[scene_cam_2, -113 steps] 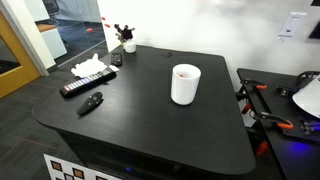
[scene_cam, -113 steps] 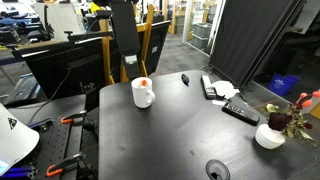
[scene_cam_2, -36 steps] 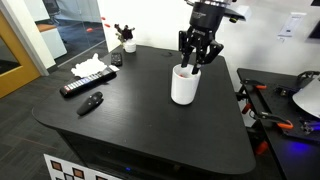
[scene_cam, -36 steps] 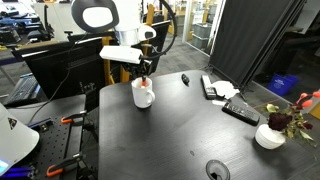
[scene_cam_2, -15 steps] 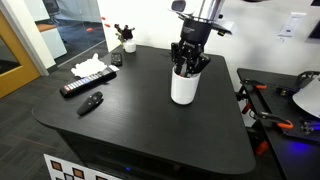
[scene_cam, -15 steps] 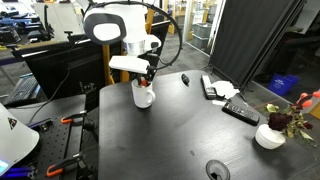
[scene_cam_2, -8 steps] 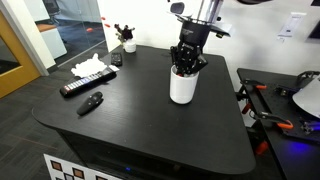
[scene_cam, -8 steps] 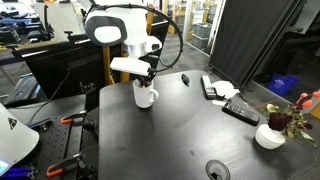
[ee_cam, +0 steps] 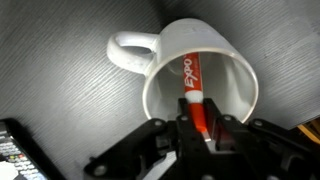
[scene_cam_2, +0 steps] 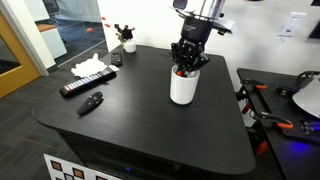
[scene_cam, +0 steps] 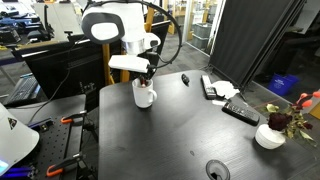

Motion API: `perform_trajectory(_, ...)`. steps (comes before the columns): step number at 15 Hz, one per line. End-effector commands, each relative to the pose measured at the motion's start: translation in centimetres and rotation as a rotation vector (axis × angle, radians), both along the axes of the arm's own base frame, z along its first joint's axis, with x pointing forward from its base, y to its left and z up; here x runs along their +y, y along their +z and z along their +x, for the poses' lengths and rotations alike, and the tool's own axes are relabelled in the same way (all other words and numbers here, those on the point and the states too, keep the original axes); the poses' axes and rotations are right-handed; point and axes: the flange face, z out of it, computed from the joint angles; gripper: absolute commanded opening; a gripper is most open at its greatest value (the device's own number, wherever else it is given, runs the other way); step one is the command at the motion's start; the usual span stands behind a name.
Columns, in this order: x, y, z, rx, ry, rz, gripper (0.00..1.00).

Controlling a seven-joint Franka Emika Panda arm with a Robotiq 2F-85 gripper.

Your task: Remove the marker out of the cup and put it on the table

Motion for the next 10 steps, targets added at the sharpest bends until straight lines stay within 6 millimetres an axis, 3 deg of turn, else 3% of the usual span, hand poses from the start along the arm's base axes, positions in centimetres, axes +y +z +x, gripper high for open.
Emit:
perform_trajectory(1,-0.2,3.2,-2.0,-0.075,-0.006,-0.012,0.05)
perform_trajectory(5,-0.1,6.6,-3.2,-0.139,-0.006,0.001,0.05)
perform_trajectory(10,0.1,12.4,-4.7,-0.236,-0.006,0.066,0.05)
